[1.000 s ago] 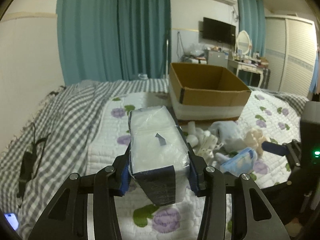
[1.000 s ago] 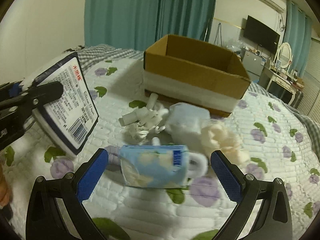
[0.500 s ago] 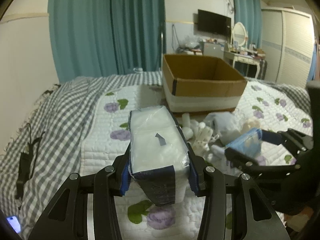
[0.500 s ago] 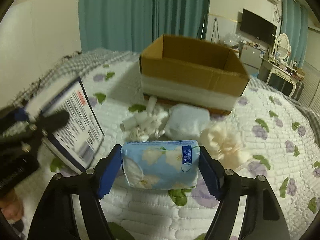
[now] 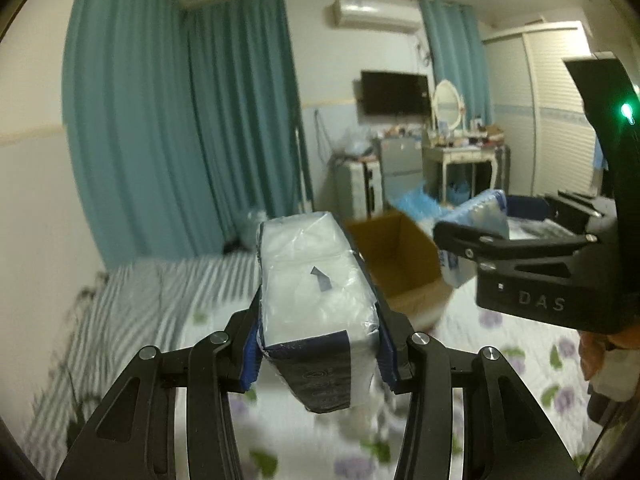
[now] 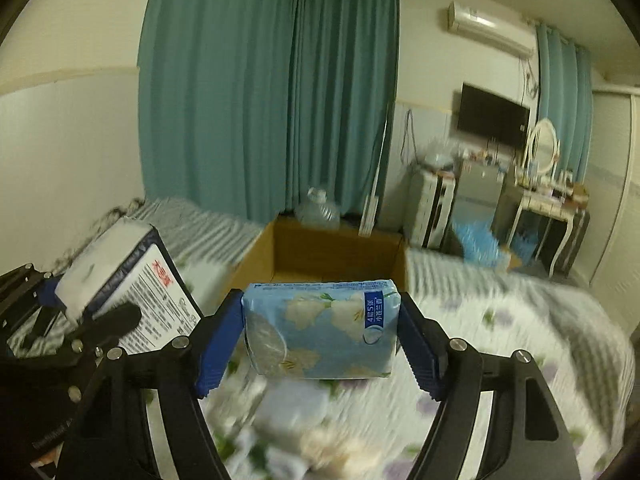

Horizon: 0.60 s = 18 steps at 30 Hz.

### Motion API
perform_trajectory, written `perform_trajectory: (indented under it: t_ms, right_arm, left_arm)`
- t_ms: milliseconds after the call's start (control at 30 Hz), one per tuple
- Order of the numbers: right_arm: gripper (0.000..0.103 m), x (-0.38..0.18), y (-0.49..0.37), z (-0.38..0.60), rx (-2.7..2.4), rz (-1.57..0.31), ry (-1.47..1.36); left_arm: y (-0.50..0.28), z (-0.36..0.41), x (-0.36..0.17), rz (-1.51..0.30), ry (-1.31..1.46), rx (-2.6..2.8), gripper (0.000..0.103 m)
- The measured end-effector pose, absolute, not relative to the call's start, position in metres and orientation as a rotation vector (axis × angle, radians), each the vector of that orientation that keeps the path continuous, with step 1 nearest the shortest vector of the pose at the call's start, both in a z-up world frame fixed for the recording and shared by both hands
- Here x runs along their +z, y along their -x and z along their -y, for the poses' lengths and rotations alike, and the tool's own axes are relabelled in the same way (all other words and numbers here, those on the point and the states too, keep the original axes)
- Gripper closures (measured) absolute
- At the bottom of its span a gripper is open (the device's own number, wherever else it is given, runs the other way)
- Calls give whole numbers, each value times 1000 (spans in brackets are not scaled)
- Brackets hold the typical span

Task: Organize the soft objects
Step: 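Carry both packs into the cardboard box and open both tools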

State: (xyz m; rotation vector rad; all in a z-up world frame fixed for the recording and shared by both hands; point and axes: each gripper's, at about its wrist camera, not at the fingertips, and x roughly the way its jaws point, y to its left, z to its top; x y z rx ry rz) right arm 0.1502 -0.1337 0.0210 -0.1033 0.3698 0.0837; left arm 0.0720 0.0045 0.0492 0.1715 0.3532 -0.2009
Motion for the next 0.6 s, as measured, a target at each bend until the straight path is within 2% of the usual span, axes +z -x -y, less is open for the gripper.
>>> perform_trajectory:
  t_ms: [233,600]
  right_arm:
    - [29,56,-223,154,87,-355,62]
    - [29,9,-326,172,76,-481,29]
  left_arm:
    - [-148,23,38,-360,-204,-176,58]
    - [-223,39,4,-437,-147,-203,58]
